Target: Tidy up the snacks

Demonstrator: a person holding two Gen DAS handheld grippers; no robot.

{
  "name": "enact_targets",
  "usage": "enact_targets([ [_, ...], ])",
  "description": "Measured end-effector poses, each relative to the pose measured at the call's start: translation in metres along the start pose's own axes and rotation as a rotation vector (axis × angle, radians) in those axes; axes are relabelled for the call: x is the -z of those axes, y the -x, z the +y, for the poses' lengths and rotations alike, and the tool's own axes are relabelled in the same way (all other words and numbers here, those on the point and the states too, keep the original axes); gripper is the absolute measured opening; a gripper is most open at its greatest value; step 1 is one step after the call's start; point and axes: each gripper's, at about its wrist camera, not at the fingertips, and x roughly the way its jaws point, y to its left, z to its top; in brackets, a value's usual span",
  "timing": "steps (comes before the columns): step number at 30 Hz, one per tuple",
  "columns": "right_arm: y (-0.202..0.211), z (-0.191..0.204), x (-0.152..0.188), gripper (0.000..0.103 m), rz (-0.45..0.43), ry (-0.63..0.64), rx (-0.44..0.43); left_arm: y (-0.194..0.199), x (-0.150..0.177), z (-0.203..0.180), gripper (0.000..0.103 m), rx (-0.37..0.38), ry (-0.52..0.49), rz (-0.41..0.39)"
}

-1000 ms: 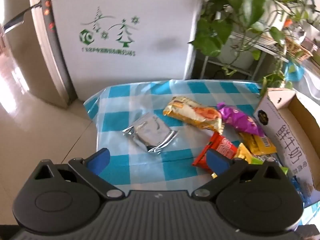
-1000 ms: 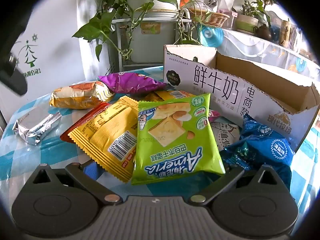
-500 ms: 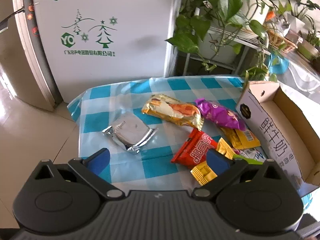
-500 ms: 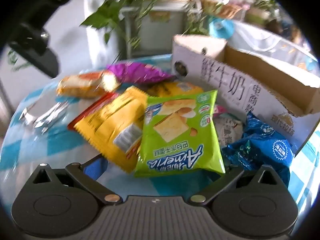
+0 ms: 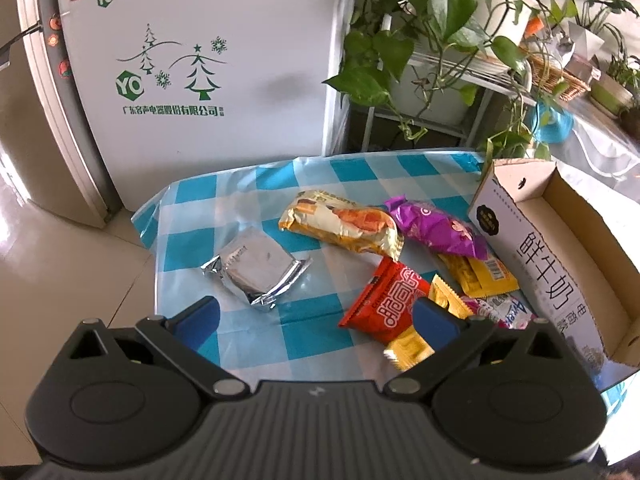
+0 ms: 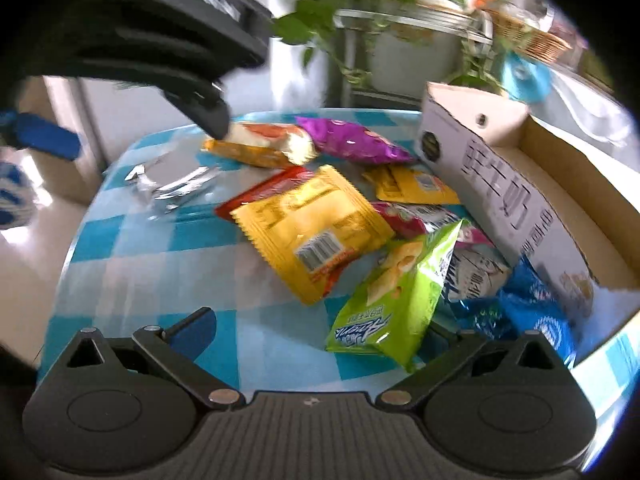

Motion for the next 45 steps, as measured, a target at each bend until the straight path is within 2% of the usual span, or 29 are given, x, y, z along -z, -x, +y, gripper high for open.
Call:
enact_targets([
  [2, 0.007, -0.003, -0.003, 0.103, 0.027, 0.028, -0.041, 0.0, 0.0, 0.0, 0.102, 0.002, 0.004, 0.0],
  [6, 0.019, -0.006, -0.008, 0.103, 0.052, 0.08, -0.063, -0.003, 0.001, -0.002, 0.102, -0.002, -0.003, 0.009],
  [18, 0.031, -0.03, -0.031, 0.103, 0.079, 0.087, -0.107, -0.014, 0.004, -0.002, 0.102, -0.02, -0.017, 0.046],
  [24, 0.029, -0.046, -0.042, 0.103, 0.065, 0.045, -0.105, -0.02, 0.008, -0.005, 0.102, -0.022, -0.033, 0.066],
  [31, 0.029, -0.065, -0.045, 0.103, 0.036, -0.099, -0.14, -0.02, 0.01, -0.005, 0.102, -0.025, -0.052, 0.071],
  [40, 0.029, -0.065, -0.046, 0.103, 0.027, -0.14, -0.098, -0.021, 0.013, -0.005, 0.102, -0.053, -0.054, 0.078],
  [45, 0.024, -0.066, -0.047, 0.103, 0.037, -0.189, -0.022, -0.022, 0.013, -0.004, 0.102, -0.061, -0.048, 0.079],
])
